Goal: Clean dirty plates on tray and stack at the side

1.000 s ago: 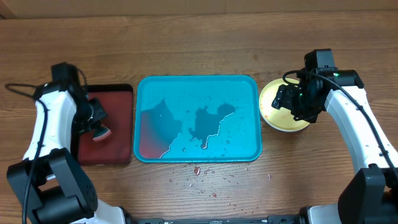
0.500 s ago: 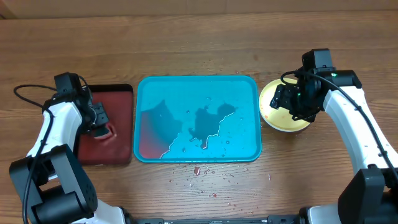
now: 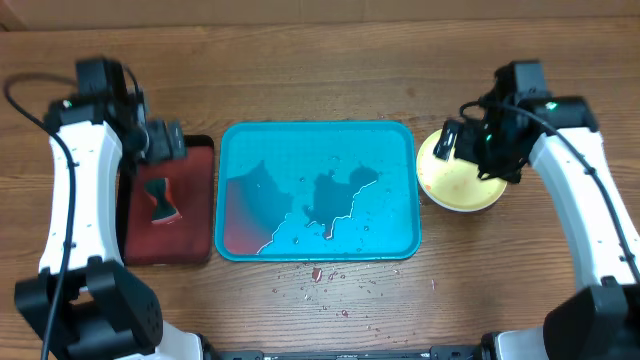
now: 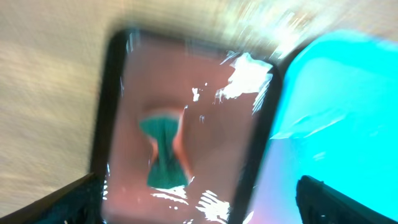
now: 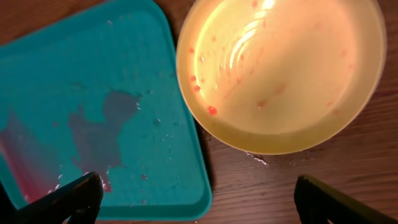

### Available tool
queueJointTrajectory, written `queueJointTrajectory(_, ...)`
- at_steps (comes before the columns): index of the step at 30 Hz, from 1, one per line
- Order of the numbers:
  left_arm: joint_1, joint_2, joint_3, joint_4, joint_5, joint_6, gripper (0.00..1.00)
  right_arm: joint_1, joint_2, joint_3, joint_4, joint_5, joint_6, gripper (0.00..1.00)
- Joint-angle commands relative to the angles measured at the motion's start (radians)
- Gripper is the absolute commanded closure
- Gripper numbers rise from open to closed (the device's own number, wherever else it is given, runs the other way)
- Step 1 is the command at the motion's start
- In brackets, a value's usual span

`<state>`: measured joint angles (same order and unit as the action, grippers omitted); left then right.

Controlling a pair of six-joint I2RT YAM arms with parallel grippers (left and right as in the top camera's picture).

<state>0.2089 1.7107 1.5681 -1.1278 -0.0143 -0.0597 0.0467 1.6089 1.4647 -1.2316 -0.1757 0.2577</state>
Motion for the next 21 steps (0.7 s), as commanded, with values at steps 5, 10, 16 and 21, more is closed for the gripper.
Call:
queueJointTrajectory(5,-0.041,-0.045,0.218,0.049,0.012,-0.026,0.01,0.005,-0.153,0.393,-0.234,-0.01,-0.108,0.0)
queueJointTrajectory(10,-0.041,-0.043,0.217,0.055,0.012,-0.026,0.0,0.005,-0.233,0.579,-0.365,-0.055,-0.105,0.0)
queueJointTrajectory(16,-0.041,-0.043,0.217,0.055,0.012,-0.026,0.0,0.005,-0.344,0.599,-0.365,-0.054,-0.105,0.0)
queueJointTrajectory(21,-0.041,-0.043,0.217,0.055,0.012,-0.026,0.0,0.005,-0.37,0.599,-0.366,-0.054,-0.105,0.0)
